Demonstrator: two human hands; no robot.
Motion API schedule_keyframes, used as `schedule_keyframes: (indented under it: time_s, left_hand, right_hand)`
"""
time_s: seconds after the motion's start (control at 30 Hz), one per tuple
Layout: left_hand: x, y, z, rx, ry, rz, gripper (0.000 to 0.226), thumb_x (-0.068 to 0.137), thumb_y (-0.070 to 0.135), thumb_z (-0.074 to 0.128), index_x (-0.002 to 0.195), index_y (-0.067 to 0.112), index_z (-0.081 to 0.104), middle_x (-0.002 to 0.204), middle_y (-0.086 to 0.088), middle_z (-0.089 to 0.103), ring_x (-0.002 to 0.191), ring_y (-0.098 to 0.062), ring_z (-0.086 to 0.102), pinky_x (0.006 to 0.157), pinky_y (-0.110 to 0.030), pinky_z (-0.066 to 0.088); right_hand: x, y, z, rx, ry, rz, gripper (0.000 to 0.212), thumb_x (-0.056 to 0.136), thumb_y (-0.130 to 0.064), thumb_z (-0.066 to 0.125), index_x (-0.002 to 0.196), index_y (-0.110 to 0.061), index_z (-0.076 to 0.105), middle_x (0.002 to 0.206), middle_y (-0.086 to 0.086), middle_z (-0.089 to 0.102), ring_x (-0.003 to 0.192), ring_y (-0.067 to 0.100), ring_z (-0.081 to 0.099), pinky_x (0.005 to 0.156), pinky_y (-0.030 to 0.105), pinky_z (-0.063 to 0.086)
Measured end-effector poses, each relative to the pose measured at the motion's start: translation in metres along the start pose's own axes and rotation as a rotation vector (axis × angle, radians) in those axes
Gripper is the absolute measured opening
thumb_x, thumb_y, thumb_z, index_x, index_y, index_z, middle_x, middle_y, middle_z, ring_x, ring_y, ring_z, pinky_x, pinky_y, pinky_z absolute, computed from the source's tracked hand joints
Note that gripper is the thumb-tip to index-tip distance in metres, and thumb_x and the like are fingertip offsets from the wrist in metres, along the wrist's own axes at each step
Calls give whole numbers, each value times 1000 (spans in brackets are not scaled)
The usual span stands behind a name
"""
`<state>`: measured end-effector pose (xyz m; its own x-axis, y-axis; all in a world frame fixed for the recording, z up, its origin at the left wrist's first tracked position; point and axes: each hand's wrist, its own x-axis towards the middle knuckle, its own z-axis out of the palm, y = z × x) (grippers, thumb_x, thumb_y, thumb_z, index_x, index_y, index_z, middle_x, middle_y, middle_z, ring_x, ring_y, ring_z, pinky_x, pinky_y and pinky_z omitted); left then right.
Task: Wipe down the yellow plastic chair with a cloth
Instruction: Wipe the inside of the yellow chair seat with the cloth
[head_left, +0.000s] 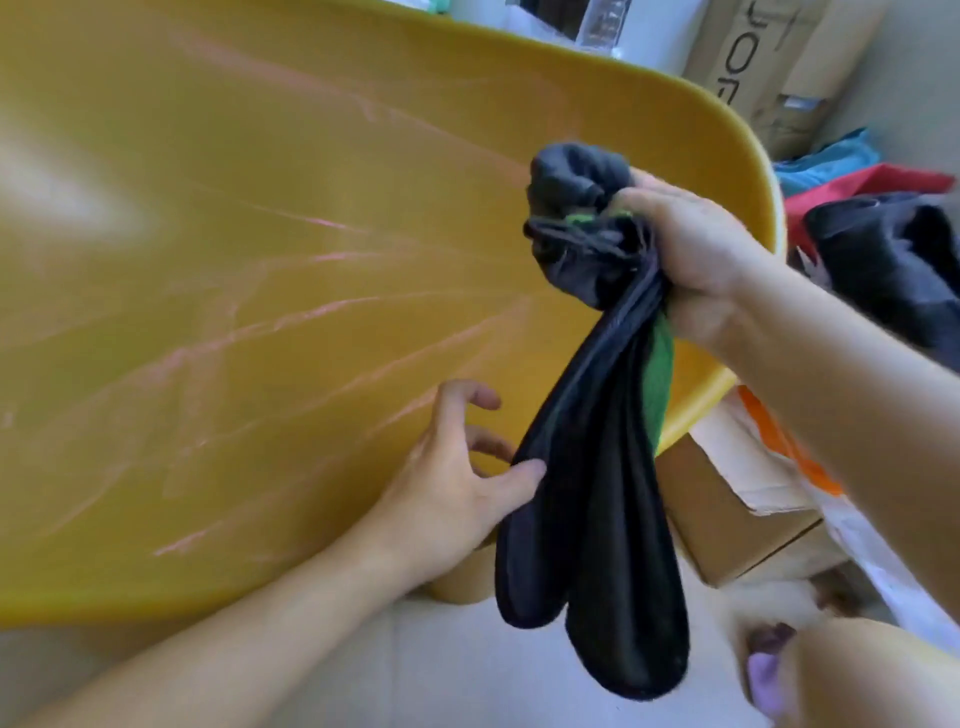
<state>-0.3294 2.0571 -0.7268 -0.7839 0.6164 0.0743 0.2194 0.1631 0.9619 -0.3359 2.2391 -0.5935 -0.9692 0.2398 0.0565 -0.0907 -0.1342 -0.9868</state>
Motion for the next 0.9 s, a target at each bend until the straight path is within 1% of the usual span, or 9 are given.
schedule_keyframes:
  time_s: [0.07,0.17,0.23,0.3,0.37,0.43,0.6,0.77,0.9]
  left_hand:
    - [6,7,-3,59,92,125,22,85,16,64,88,33,50,56,5,53,48,-10,42,51,-25,37]
    - [25,11,-22,91,413,228,23,85,9,57,85,32,54,69,1,60,52,-19,52,53,-31,45]
    - [31,8,-27,29,429,169,26,84,6,54,85,32,56,72,9,64,52,-17,59,55,-39,56]
    - [25,-3,-20,138,172,54,27,80,8,54,87,33,61,78,16,68,67,-12,64,72,-42,57]
    - [10,-11,-15,429,-137,-14,34,84,12,55,105,36,65,106,17,68,98,-8,63,92,-28,49]
    - [4,-9,-25,592,-197,-13,40,87,18,53,120,39,60,117,18,63,108,-5,58,91,-20,43]
    - [-8,0,-59,666,-222,-25,19,80,34,68,99,36,67,92,14,69,83,-2,64,82,-25,50]
    - [-39,-9,-85,965,-280,57,26,81,46,64,105,35,68,102,14,66,94,-8,59,84,-30,48]
    - [-48,-8,-123,1091,-247,-77,22,72,47,71,85,30,68,80,11,62,78,-10,57,71,-30,50]
  right_hand:
    - [4,-18,-5,-114,46,-147,41,79,12,39,95,-15,65,72,3,65,63,17,60,61,27,52]
    - [-3,-24,-19,-854,98,-391,36,76,9,45,74,-22,63,61,-14,59,61,-2,55,61,14,44]
    - [-12,-5,-19,-1349,-93,-217,9,78,-19,53,75,-17,62,72,-4,61,74,6,58,70,24,46]
    - [-27,30,-10,-1699,-364,266,58,79,-68,50,116,-24,59,108,4,62,104,23,57,89,37,43]
    - [-39,70,-3,-2008,-543,402,102,63,-93,34,148,-43,11,134,4,44,124,31,45,94,49,36]
    - [-42,83,6,-2043,-576,223,98,61,-94,35,141,-58,-7,133,0,39,121,33,44,87,47,38]
    - [-16,87,-12,-1770,-633,6,20,91,-39,51,107,-38,63,123,-9,58,104,21,57,87,35,47]
    - [34,88,-37,-1987,-36,265,40,92,-23,45,129,-35,57,122,6,59,112,33,53,83,34,49]
    - [-3,159,87,-1635,-316,77,33,88,-37,44,109,-22,65,114,8,63,102,32,54,79,30,34]
